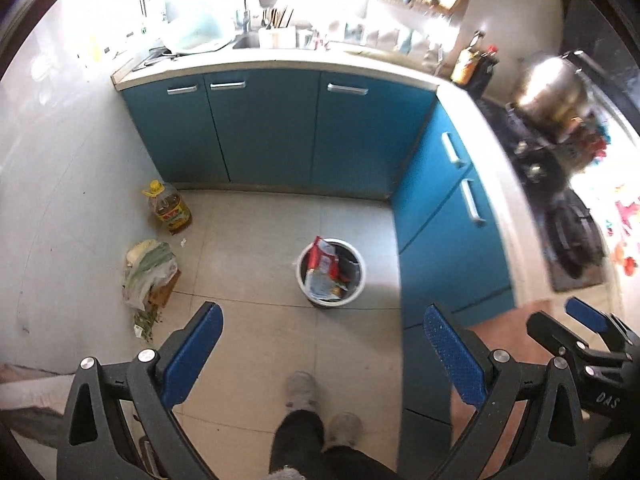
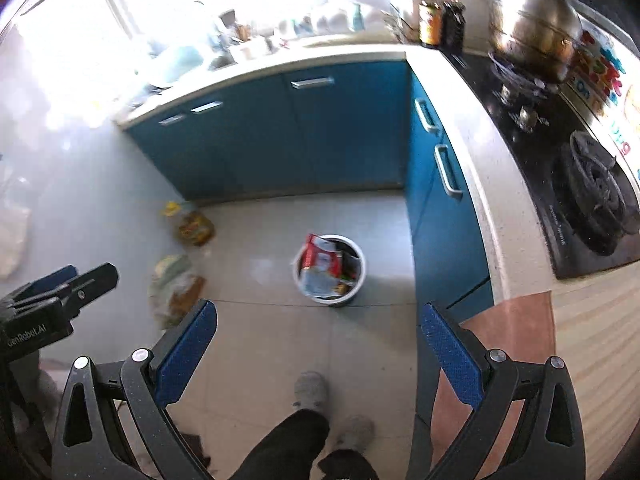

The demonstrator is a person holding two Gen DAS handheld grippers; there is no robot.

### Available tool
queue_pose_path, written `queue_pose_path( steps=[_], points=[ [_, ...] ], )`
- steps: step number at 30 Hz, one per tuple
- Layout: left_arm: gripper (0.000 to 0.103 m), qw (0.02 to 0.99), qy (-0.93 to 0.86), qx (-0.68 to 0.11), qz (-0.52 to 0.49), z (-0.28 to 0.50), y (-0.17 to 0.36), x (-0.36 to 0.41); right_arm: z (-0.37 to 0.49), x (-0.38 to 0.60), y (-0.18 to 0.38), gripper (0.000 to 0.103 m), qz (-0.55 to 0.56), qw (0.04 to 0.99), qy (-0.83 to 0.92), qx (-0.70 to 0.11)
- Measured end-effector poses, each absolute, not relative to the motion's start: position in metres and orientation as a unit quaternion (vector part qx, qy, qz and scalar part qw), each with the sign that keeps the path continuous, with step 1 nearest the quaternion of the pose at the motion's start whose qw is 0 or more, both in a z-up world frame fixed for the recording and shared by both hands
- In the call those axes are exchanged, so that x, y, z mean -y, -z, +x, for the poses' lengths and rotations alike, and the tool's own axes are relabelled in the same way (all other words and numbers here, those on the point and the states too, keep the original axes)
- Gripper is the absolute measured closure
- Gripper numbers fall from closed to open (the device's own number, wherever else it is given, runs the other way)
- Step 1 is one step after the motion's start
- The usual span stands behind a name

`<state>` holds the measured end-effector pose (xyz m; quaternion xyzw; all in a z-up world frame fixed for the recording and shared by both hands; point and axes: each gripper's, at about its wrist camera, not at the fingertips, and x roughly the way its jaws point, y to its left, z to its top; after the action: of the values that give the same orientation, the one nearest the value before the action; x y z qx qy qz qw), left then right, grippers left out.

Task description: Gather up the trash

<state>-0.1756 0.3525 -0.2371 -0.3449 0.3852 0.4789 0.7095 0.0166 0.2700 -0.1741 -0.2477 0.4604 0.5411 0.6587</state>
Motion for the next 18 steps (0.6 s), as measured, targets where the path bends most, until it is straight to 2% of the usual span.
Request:
queue_pose_path(
  steps=[9,18],
  points=[
    [0.0,0.726,-0.468,-0.353,-0.359,-0.193,0.189,-0.293,-0.006,-0.205,0.109,0.0,-0.236,0.63,-0.588,-0.448],
    [0.0,0.742,-0.453,-0.339,-0.36,-0.203,0.168,-0.266,-0.02,-0.182,0.088,0.0,-0.225,0.619,-0.604,-0.449]
  ],
)
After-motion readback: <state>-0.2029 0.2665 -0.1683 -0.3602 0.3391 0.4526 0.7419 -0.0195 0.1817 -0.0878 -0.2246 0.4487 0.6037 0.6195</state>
